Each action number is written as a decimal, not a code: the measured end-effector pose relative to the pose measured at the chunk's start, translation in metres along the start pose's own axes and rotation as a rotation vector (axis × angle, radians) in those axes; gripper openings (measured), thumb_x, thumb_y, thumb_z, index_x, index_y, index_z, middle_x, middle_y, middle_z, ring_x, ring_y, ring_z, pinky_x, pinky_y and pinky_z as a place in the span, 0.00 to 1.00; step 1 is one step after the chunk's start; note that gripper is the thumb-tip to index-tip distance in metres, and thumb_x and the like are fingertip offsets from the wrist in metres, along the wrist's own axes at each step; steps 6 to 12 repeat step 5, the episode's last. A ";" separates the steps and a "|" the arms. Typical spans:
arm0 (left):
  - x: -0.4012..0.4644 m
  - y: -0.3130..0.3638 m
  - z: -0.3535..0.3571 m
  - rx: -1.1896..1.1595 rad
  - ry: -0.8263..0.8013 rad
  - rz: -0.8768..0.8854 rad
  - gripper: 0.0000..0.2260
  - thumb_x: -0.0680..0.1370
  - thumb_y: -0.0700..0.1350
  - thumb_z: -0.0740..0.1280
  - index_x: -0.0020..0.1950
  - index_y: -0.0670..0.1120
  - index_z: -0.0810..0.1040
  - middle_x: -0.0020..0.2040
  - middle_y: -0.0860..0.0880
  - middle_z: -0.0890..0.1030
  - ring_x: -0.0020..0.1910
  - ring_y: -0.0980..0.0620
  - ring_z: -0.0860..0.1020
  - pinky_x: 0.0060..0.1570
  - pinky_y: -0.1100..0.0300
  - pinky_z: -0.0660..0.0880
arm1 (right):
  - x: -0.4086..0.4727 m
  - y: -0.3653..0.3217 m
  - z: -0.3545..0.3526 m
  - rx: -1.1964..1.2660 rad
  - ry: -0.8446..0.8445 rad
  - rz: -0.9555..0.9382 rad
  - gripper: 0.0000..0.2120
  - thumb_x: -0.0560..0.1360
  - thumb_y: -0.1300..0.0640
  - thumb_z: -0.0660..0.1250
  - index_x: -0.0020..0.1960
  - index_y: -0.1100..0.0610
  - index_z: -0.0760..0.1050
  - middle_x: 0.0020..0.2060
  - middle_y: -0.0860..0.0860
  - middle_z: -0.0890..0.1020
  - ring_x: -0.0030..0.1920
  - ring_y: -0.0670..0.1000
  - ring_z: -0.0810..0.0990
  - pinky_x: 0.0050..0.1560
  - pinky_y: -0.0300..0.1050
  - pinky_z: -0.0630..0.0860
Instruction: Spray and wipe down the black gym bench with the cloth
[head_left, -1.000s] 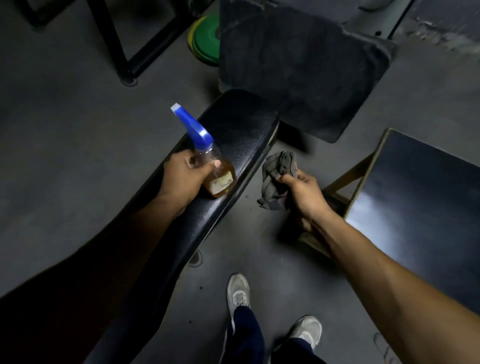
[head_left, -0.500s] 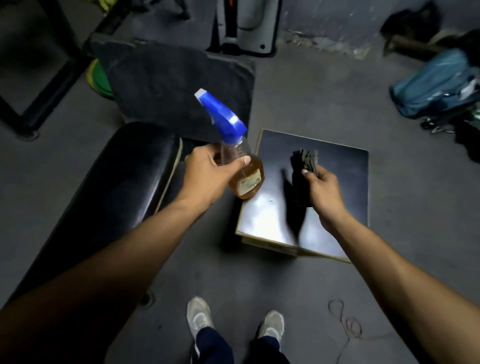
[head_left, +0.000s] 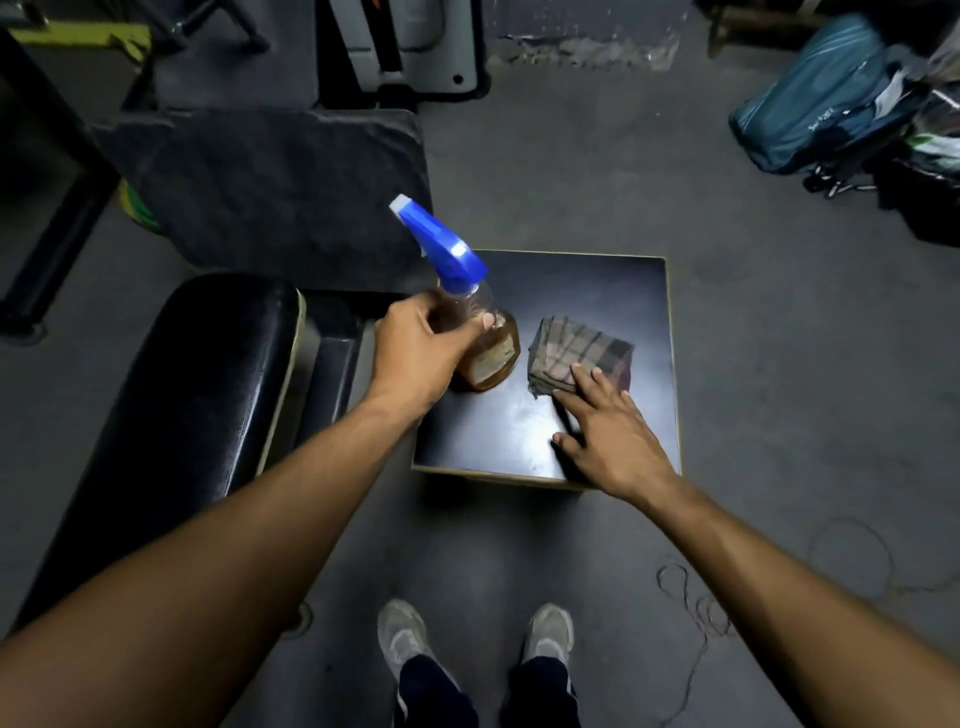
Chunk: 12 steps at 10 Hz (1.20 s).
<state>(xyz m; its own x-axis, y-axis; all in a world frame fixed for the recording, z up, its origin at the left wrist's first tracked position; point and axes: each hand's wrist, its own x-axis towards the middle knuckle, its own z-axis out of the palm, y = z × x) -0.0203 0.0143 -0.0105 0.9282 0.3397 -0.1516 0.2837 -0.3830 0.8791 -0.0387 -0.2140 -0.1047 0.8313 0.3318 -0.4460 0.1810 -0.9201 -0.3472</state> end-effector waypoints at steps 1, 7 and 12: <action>0.000 0.001 0.003 -0.011 -0.039 -0.014 0.11 0.70 0.48 0.79 0.51 0.50 0.85 0.44 0.57 0.86 0.45 0.64 0.83 0.50 0.65 0.79 | 0.001 0.003 0.000 0.028 0.003 -0.020 0.29 0.83 0.45 0.64 0.83 0.48 0.62 0.87 0.49 0.49 0.86 0.54 0.46 0.84 0.57 0.50; -0.002 -0.014 0.009 -0.095 -0.198 -0.085 0.19 0.69 0.44 0.79 0.58 0.48 0.81 0.52 0.53 0.86 0.54 0.58 0.83 0.62 0.53 0.78 | 0.005 0.008 -0.001 0.075 0.119 -0.042 0.29 0.83 0.48 0.65 0.82 0.49 0.63 0.84 0.50 0.62 0.84 0.55 0.58 0.82 0.57 0.56; -0.002 -0.014 0.009 -0.095 -0.198 -0.085 0.19 0.69 0.44 0.79 0.58 0.48 0.81 0.52 0.53 0.86 0.54 0.58 0.83 0.62 0.53 0.78 | 0.005 0.008 -0.001 0.075 0.119 -0.042 0.29 0.83 0.48 0.65 0.82 0.49 0.63 0.84 0.50 0.62 0.84 0.55 0.58 0.82 0.57 0.56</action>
